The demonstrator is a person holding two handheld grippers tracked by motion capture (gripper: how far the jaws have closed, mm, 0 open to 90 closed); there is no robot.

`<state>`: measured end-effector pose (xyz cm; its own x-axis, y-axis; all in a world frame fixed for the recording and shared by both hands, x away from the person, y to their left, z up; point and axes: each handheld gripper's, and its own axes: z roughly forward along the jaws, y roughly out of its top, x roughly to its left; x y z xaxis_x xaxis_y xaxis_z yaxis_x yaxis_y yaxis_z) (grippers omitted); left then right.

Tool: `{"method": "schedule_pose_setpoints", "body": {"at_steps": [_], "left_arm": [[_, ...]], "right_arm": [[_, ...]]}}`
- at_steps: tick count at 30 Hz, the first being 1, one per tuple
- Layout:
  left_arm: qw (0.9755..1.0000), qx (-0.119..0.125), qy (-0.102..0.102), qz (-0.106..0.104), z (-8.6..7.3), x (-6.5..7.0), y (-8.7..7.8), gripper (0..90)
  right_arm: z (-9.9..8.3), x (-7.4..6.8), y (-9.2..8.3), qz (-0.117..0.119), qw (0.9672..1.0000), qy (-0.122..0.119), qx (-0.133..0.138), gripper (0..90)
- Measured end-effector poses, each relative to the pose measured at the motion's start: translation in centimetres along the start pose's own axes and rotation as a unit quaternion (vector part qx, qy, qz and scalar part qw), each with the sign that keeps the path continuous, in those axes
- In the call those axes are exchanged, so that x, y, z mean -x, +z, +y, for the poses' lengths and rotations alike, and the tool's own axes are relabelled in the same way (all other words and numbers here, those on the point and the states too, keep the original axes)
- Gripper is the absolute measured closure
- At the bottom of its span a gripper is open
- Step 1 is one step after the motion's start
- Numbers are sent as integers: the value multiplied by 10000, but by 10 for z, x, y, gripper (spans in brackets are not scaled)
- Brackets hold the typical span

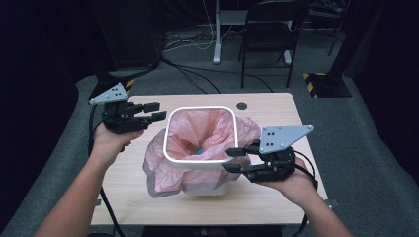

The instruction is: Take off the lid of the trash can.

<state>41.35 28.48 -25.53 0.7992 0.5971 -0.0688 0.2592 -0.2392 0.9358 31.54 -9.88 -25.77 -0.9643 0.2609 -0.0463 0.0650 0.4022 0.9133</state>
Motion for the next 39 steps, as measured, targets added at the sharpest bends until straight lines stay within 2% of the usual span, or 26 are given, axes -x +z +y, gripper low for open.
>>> {"method": "schedule_pose_setpoints", "body": {"at_steps": [12,23,39], "left_arm": [[10000,17,-14,-60,7,0,9,536],[9998,-149,17,-94,10,0,24,560],[9990,-390,184,-133,10,3,45,620]], "right_arm": [[2,0,14,186,9998,-73,-20,660],[4,3,23,266,9995,-129,-126,698],[6,5,38,325,9988,-233,-292,723]]}}
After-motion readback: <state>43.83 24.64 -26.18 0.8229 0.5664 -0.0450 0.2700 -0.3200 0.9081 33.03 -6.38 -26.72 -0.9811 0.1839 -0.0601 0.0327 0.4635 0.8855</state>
